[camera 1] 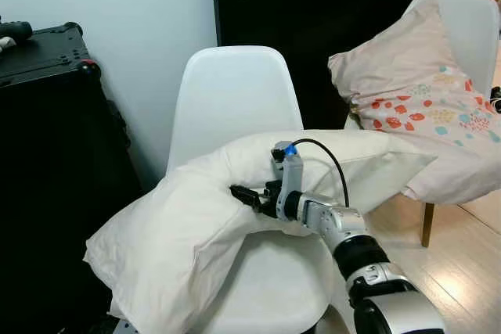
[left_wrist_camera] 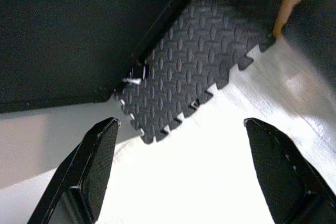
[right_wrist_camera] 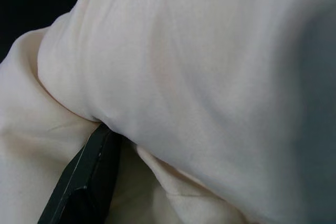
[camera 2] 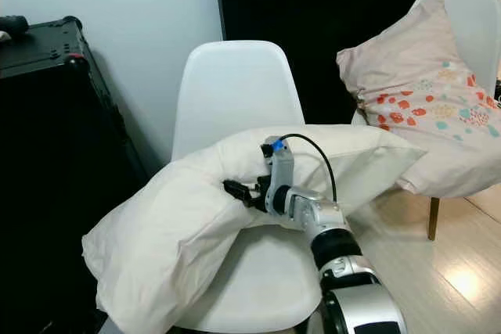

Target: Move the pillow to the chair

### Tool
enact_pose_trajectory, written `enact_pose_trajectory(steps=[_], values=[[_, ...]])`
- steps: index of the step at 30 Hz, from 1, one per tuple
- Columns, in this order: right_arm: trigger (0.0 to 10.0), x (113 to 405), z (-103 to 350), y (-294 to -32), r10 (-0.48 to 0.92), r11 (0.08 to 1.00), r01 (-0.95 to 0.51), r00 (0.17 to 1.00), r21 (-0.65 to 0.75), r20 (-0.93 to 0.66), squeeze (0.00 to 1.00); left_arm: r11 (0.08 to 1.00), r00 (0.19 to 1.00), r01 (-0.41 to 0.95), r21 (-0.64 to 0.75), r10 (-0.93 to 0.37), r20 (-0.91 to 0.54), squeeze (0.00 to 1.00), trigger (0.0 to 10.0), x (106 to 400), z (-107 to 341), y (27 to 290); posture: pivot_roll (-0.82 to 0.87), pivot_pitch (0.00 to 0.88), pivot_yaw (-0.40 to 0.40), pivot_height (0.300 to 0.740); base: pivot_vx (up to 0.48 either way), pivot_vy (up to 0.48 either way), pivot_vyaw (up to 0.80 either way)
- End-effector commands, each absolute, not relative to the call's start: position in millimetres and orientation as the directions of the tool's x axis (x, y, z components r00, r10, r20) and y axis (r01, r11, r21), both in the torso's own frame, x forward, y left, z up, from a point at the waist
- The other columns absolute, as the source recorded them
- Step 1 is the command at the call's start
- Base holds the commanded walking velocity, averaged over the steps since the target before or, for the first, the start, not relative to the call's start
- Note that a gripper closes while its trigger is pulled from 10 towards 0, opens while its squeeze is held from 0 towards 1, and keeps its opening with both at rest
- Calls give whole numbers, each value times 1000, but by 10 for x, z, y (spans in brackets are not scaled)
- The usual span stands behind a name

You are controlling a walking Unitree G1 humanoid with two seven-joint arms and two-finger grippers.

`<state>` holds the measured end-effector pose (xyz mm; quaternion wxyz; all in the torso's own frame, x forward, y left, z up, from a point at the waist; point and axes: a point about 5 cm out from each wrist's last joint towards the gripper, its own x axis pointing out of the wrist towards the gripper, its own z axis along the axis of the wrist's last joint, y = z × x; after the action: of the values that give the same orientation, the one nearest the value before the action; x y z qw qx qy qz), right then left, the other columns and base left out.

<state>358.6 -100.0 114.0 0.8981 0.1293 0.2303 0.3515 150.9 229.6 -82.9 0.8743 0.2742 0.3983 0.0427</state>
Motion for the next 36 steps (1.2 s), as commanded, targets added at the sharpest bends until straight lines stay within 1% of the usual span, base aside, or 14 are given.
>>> enact_pose_trajectory(steps=[1, 7, 8, 9, 13, 14, 17, 20, 23, 29, 31, 32, 33, 36], values=[[10000, 3615, 1225, -1080, 685, 725, -579, 661, 373, -306, 0, 833, 654, 173, 526, 302, -694, 0, 10000, 1422, -858, 2346, -10, 0, 26, 546, 0, 0, 0], [10000, 3646, 1355, -1053, 705, 699, -590, 662, 404, -253, 0, 829, 647, 179, 529, 306, -698, 0, 10000, 1402, -863, 2363, -10, 0, 27, 546, 0, 0, 0], [10000, 3624, 1354, -1026, 725, 681, -604, 637, 414, -263, 565, 829, 645, 180, 530, 308, -700, 0, 10000, 1397, -864, 2367, -6, 0, 27, 546, 0, 0, 0], [10000, 3554, 1366, -960, 781, 621, -658, 565, 426, -266, 1000, 827, 640, 182, 532, 311, -703, 0, 10000, 1385, -868, 2375, -5, 2, 31, 546, 0, 0, 0], [10000, 3467, 1406, -908, 845, 532, -719, 480, 447, -233, 1000, 825, 636, 184, 535, 315, -705, 0, 10000, 1371, -872, 2380, -5, 2, 31, 546, 0, 0, 0], [10000, 3386, 1442, -926, 884, 467, -770, 417, 435, -212, 1000, 822, 631, 188, 537, 318, -707, 0, 10000, 1351, -879, 2384, -5, 2, 31, 546, 0, 0, 0], [10000, 3274, 1451, -984, 911, 406, -847, 343, 343, -229, 1000, 820, 627, 189, 541, 323, -709, 0, 10000, 1335, -883, 2395, -4, 7, 35, 546, 0, 0, 0], [10000, 3095, 1537, -1099, 944, 297, -919, 241, 258, -227, 1000, 821, 612, 183, 541, 335, -716, 0, 10000, 1292, -893, 2422, -4, 9, 37, 546, 0, 0, 0], [10000, 3084, 1589, -1145, 945, 295, -923, 244, 248, -218, 1000, 822, 605, 182, 540, 340, -720, 0, 10000, 1271, -898, 2433, -9, 12, 36, 546, 0, 0, 0], [10000, 3198, 1716, -1339, 919, 387, -892, 352, 234, -178, 1000, 829, 568, 183, 528, 349, -745, 0, 10000, 1157, -937, 2441, -10, 12, 36, 546, 0, 0, 0], [10000, 3208, 1758, -1408, 911, 408, -883, 377, 232, -167, 839, 832, 558, 183, 524, 352, -752, 0, 10000, 1120, -950, 2437, -1, 13, 32, 546, 0, 0, 0], [10000, 3187, 1767, -1439, 911, 407, -885, 374, 225, -176, 694, 832, 553, 181, 524, 354, -754, 0, 10000, 1105, -954, 2439, -1, 13, 32, 546, 0, 0, 0], [10000, 3174, 1755, -1481, 901, 420, -884, 380, 205, -210, 0, 833, 549, 178, 524, 357, -756, 0, 10000, 1092, -957, 2445, 2, 14, 31, 546, 0, 0, 0], [10000, 3160, 1741, -1568, 884, 441, -881, 392, 174, -255, 0, 834, 543, 174, 524, 363, -757, 0, 10000, 1073, -958, 2459, 2, 14, 31, 546, 0, 0, 0]])
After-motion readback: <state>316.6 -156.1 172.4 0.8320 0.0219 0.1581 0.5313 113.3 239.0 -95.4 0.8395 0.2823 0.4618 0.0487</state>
